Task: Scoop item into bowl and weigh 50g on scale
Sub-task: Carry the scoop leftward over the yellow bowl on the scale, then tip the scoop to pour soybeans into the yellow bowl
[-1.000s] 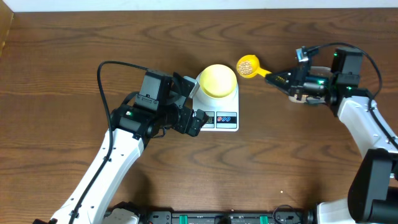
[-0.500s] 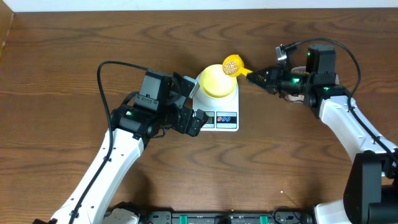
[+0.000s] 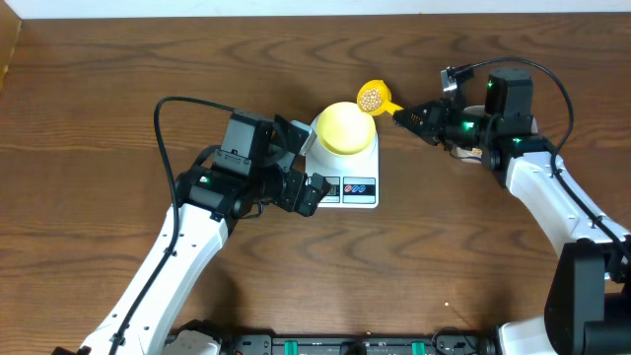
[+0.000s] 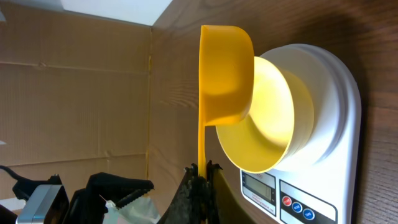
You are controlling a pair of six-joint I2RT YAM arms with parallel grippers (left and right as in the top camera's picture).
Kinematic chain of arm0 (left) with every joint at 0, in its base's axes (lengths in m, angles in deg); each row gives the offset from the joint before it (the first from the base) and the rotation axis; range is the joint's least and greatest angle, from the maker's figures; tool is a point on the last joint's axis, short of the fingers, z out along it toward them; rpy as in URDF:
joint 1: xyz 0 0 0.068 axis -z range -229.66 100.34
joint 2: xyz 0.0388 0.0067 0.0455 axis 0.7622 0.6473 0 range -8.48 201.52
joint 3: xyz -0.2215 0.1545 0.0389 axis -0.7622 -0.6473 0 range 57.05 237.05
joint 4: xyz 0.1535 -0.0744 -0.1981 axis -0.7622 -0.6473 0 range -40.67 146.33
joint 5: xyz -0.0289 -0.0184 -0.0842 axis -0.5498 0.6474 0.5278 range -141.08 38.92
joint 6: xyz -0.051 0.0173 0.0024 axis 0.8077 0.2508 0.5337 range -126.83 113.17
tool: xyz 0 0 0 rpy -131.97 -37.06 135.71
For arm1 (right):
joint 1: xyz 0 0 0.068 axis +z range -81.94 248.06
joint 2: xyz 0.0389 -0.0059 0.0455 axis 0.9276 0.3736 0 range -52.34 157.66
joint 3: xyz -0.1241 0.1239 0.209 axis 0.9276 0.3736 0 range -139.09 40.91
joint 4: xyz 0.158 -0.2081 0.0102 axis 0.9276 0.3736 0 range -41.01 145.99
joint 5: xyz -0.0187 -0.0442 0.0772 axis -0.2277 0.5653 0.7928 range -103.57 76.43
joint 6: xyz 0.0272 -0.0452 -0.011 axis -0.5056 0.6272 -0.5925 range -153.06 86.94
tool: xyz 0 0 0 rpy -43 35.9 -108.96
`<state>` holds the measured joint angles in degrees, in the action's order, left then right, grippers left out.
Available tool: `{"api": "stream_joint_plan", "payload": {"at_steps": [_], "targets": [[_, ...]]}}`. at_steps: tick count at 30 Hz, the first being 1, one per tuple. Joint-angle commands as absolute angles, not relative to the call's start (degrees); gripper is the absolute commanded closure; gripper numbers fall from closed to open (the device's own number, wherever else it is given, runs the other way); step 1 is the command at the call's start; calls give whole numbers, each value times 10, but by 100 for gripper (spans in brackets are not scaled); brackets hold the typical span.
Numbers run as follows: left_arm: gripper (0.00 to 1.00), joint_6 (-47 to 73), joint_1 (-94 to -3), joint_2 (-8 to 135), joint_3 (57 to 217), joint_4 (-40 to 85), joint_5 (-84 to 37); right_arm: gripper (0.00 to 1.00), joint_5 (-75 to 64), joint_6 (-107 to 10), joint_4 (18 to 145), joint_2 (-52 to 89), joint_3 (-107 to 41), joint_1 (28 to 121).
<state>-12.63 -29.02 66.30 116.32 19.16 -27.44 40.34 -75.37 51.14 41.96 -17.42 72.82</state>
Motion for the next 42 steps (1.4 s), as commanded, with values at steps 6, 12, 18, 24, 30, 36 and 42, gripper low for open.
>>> {"api": "stream_joint_plan", "payload": {"at_steps": [6, 12, 18, 24, 30, 36, 42], "targets": [[2, -123, -290, 664, 1163, 191, -278, 99, 426, -759, 509, 425, -174, 731], [2, -123, -290, 664, 1163, 191, -278, 99, 429, -758, 510, 425, -174, 730], [2, -123, -290, 664, 1163, 191, -278, 99, 403, -756, 509, 425, -174, 731], [2, -123, -290, 664, 1163, 191, -278, 99, 401, -756, 509, 425, -174, 733], [2, -123, -290, 664, 1163, 191, -278, 99, 354, -756, 509, 425, -174, 757], [2, -123, -290, 664, 1163, 191, -278, 99, 286, -685, 496, 425, -174, 790], [2, -123, -290, 664, 1163, 191, -278, 99, 268, -605, 496, 425, -174, 821]]}}
